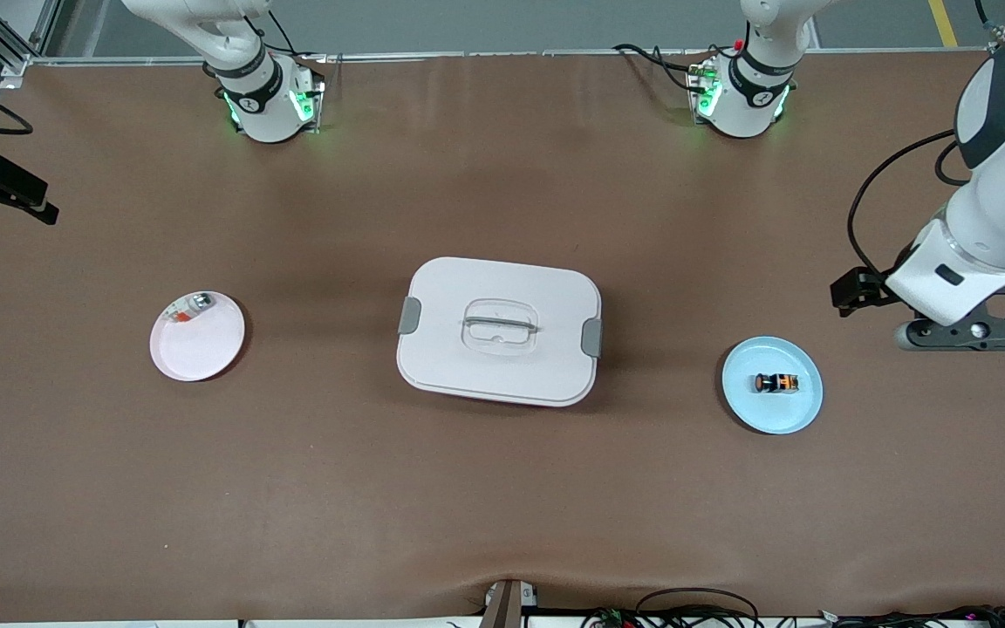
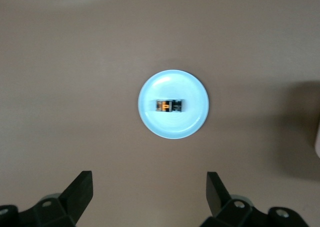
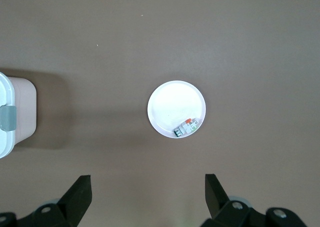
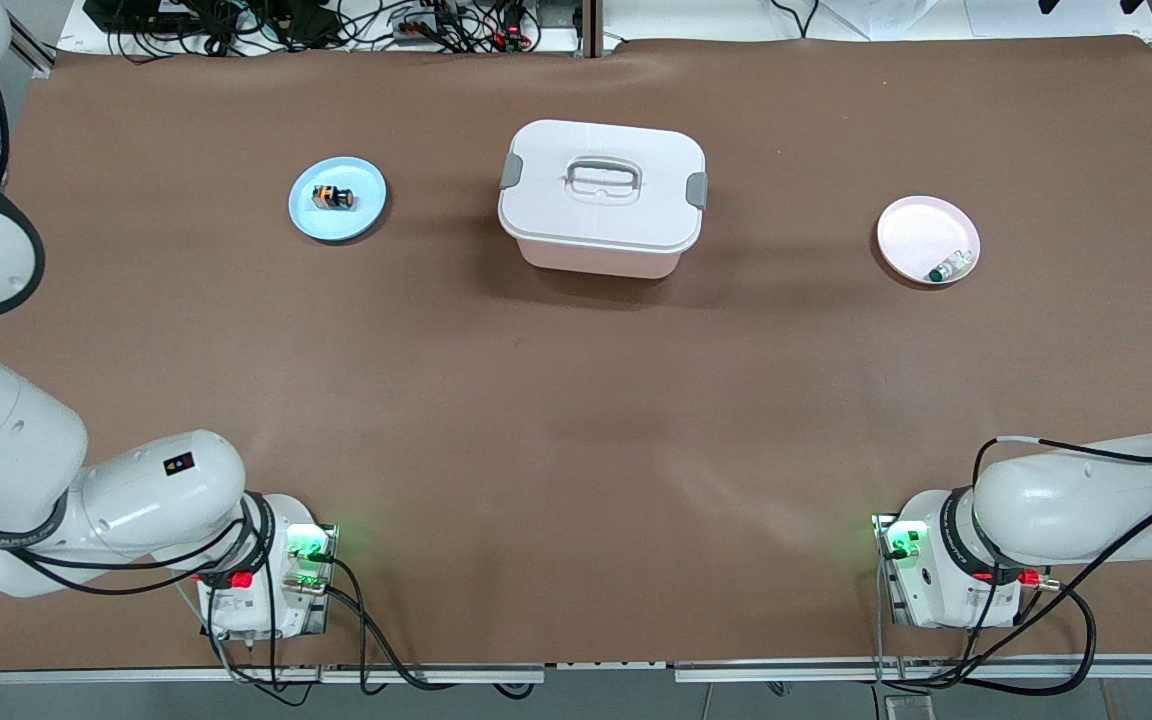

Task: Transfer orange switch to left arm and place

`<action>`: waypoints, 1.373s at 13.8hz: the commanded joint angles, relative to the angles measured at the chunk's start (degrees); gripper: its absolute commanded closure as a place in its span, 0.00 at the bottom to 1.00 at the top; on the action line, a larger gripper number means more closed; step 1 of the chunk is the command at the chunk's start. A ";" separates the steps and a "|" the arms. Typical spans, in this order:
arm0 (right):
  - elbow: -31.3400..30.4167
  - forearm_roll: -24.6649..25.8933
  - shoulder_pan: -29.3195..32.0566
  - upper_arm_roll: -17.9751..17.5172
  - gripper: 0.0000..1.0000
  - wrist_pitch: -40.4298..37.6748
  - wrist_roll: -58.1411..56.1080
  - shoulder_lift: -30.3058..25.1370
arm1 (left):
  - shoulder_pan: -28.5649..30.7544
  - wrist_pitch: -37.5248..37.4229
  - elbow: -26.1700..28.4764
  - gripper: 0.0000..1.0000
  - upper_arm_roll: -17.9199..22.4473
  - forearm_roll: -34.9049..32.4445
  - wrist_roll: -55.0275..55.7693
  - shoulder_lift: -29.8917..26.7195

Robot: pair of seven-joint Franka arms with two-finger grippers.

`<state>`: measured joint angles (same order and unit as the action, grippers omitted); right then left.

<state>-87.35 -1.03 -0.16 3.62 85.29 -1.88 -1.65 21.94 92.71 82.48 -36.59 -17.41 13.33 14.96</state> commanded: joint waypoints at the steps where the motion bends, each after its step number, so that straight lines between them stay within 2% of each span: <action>1: 0.78 0.94 -0.10 -0.20 0.00 -0.73 -0.14 0.06 | -9.24 -0.95 0.14 0.00 12.02 5.69 -0.33 -4.84; 3: 0.78 0.94 -0.10 -0.20 0.00 -0.73 -0.14 0.06 | -17.06 -1.21 0.40 0.00 21.95 7.99 -0.41 -7.39; 4: 0.78 0.94 -0.10 -0.20 0.00 -0.73 -0.14 0.06 | -19.71 -2.43 1.01 0.00 25.39 9.92 -1.11 -9.23; 6: 0.78 0.94 -0.01 -0.20 0.00 -0.73 -0.05 0.06 | -21.32 -4.02 2.76 0.00 28.32 13.44 -1.47 -12.30; 8: 0.78 0.94 -0.10 -0.20 0.00 -0.73 -0.14 0.06 | -21.84 -5.25 5.48 0.00 29.29 13.89 -3.65 -15.65; 11: 0.78 0.94 -0.10 -0.20 0.00 -0.73 -0.14 0.06 | -24.66 -5.35 9.97 0.00 33.68 17.30 -5.60 -20.39; 14: 0.78 0.94 -0.10 -0.20 0.00 -0.73 -0.14 0.06 | -24.57 -5.35 11.47 0.00 33.78 18.02 -7.27 -22.51; 19: 0.78 0.94 -0.10 -0.20 0.00 -0.73 -0.14 0.06 | -24.66 -5.79 11.04 0.00 32.47 17.23 -7.97 -22.17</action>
<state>-87.35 -1.03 -0.17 3.59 85.28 -1.88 -1.65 -2.20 87.00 92.72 -3.68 -0.30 6.23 -6.36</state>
